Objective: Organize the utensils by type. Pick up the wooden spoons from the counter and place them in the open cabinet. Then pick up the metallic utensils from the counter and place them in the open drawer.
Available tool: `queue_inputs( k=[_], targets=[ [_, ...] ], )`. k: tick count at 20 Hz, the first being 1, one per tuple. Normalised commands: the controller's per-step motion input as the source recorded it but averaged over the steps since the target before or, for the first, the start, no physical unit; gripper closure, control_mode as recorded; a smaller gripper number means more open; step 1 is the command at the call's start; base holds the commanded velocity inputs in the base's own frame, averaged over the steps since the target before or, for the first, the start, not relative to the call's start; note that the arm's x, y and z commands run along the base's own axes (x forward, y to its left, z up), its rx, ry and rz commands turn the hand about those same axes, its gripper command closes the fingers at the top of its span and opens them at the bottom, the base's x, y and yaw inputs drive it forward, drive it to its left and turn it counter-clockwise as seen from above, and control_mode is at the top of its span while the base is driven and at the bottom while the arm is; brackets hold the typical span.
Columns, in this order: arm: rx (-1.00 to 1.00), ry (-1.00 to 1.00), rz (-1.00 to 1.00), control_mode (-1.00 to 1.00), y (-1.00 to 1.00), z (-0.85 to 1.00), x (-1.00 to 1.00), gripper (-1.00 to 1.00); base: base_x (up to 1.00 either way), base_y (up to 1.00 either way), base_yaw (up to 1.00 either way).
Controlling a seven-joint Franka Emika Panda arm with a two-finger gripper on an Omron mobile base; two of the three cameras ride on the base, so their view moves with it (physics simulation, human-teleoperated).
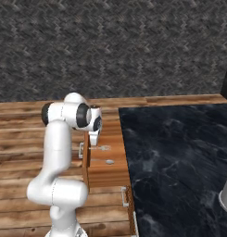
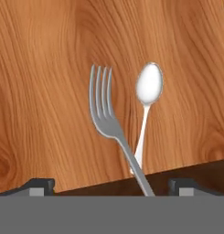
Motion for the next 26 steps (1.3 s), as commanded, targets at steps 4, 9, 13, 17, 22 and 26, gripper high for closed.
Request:
queue_inputs(
  k=[4,9,13,17,22,26],
  targets=[
    [0.0,-0.02,0.1,-1.0,-0.02,0.61,-0.39,-1.0,0.0,0.0,0.0],
    [0.0,-0.06,0.14,-1.0,-0.05,0.65,-0.56,-1.0,0.0,0.0,0.0],
    [0.02,-0.03,0.18,-1.0,-0.1,0.67,-0.62,-1.0,0.0,0.0,0.0],
    [0.0,-0.05,0.21,-1.0,-0.03,0.68,-0.62,-1.0,0.0,0.0,0.0],
    [0.03,-0.02,0.25,-1.0,-0.01,0.7,-0.64,-1.0,0.0,0.0,0.0],
    [0.06,0.03,0.29,-1.0,0.04,0.63,-0.61,-1.0,0.0,0.0,0.0]
  ],
)
